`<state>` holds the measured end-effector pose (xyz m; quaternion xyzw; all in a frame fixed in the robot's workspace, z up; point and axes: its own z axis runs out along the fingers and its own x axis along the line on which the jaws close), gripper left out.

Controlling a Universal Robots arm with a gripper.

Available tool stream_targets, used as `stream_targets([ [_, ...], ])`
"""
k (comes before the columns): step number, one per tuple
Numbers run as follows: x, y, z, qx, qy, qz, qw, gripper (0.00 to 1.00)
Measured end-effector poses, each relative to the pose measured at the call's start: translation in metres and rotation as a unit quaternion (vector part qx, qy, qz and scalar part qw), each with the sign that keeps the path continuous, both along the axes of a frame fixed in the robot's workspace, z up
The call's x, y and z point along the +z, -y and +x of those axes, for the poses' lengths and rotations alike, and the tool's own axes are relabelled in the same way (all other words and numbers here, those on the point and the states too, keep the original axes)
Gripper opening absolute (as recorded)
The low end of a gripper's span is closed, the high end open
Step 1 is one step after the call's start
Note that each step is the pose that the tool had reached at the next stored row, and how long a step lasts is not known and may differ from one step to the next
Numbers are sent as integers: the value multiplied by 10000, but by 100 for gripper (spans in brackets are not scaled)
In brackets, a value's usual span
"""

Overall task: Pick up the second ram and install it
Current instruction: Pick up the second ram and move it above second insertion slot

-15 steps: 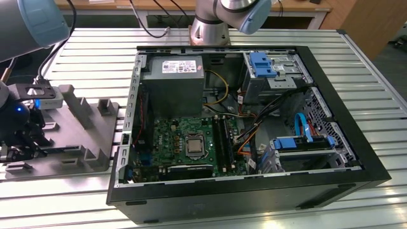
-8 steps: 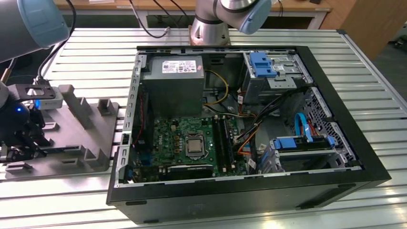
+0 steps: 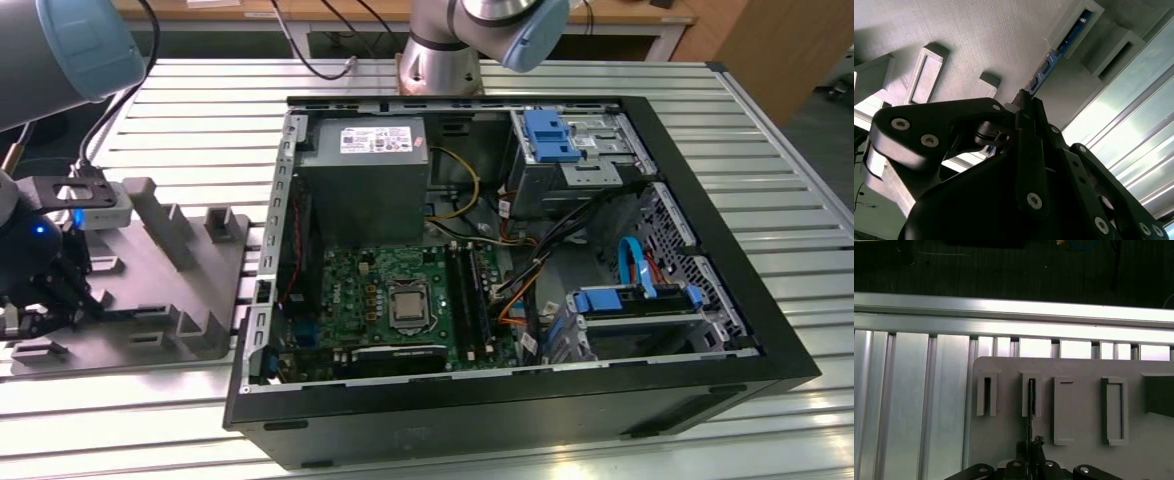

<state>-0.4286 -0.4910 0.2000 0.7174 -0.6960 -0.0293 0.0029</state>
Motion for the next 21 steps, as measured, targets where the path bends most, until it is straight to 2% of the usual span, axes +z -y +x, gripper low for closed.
stream_targets([
  [1,0,0,0,0,0,0,10000,22],
  [2,0,0,0,0,0,1,10000,15],
  [18,0,0,0,0,0,5,10000,15],
  [20,0,0,0,0,0,5,10000,16],
  [21,0,0,0,0,0,5,10000,23],
])
